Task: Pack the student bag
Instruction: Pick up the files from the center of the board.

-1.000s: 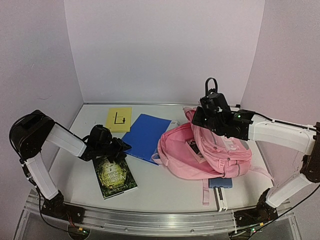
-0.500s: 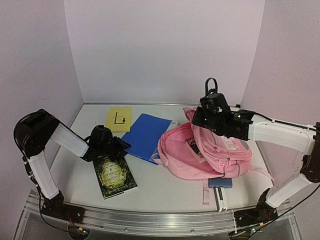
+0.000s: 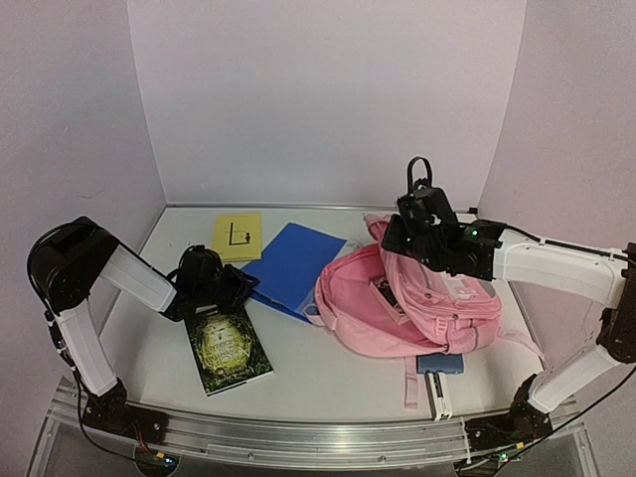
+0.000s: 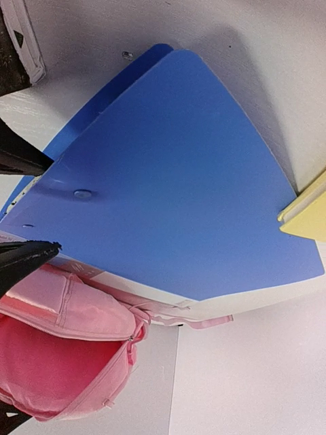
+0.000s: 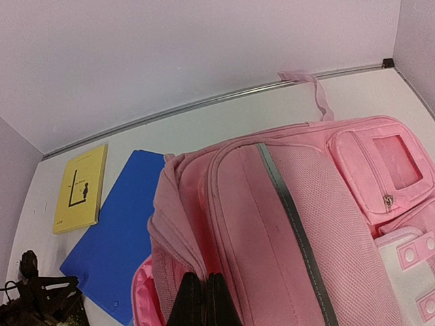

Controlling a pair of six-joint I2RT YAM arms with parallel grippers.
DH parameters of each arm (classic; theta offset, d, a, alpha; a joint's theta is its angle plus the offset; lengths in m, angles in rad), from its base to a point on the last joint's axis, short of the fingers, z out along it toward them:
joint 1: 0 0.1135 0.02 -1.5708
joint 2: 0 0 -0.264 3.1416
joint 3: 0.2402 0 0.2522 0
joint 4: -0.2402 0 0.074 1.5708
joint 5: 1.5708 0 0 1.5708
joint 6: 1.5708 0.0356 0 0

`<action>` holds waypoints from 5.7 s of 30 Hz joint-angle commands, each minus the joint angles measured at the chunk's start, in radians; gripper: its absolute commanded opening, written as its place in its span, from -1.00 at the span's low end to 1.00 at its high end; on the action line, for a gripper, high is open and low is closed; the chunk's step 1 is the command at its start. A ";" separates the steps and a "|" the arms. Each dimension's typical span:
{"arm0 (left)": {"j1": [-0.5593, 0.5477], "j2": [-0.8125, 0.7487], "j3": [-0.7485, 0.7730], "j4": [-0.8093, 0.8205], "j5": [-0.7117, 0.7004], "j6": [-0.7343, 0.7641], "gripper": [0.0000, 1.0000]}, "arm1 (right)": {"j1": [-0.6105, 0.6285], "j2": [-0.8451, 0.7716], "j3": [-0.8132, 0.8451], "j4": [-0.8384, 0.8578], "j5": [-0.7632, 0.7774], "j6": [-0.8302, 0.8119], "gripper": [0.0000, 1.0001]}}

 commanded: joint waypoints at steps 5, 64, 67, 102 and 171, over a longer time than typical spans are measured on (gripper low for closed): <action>0.000 0.021 0.057 0.131 -0.026 0.023 -0.87 | -0.010 -0.043 -0.007 0.011 0.060 0.004 -1.00; 0.014 -0.772 0.121 -0.825 0.091 0.199 -1.00 | 0.555 0.648 0.214 0.499 0.234 -0.919 0.95; 0.014 -0.777 0.118 -0.827 0.093 0.191 -1.00 | 0.555 0.706 0.256 0.530 0.318 -0.968 0.88; 0.018 -0.744 0.160 -0.719 0.096 0.202 0.99 | 0.546 0.559 0.298 0.566 0.512 -0.775 -1.00; 0.313 -0.775 0.062 -0.788 0.346 0.428 -0.99 | 0.075 0.462 0.204 -0.254 0.087 -0.283 0.43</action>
